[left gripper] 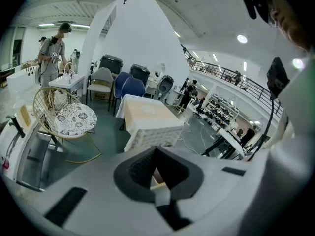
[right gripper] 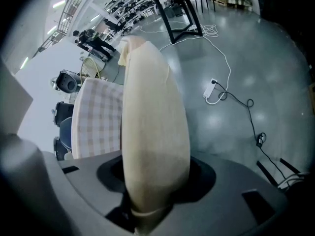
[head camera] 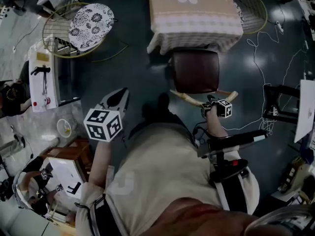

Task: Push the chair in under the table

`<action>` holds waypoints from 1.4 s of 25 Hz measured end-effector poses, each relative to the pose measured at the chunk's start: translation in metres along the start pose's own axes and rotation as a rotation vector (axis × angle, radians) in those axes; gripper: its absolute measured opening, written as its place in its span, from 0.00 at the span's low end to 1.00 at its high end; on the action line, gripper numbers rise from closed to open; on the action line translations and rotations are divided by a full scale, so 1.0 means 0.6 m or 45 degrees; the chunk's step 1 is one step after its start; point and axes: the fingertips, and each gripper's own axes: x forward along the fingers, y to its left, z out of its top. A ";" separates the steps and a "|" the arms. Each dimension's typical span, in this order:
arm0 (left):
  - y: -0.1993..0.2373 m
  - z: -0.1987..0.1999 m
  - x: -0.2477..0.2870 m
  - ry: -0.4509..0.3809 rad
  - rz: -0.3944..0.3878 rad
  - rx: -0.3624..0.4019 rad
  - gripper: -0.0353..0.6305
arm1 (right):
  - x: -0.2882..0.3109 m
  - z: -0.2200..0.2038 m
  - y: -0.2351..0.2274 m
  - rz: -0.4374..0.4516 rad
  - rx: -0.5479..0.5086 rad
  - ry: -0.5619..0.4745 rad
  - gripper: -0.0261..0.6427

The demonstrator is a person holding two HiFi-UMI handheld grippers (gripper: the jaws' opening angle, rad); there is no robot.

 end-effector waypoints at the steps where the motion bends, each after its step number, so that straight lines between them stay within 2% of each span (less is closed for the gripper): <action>1: -0.003 0.002 0.003 0.002 -0.003 0.003 0.06 | 0.002 0.001 0.009 0.009 0.000 0.000 0.33; 5: -0.004 0.013 0.008 -0.005 0.002 0.005 0.06 | 0.014 0.002 0.036 0.024 -0.011 0.003 0.33; 14: 0.006 0.009 0.006 -0.003 0.020 -0.018 0.06 | 0.013 0.000 0.034 0.003 0.003 0.000 0.32; 20: 0.000 0.009 0.014 0.010 0.001 -0.001 0.06 | 0.026 -0.008 0.055 0.021 -0.007 0.017 0.33; 29: 0.005 0.023 0.018 0.013 0.024 -0.011 0.06 | 0.042 -0.005 0.092 0.028 -0.033 0.039 0.33; 35: 0.002 0.023 0.023 0.018 0.019 -0.011 0.06 | 0.045 -0.004 0.092 0.012 -0.036 0.043 0.33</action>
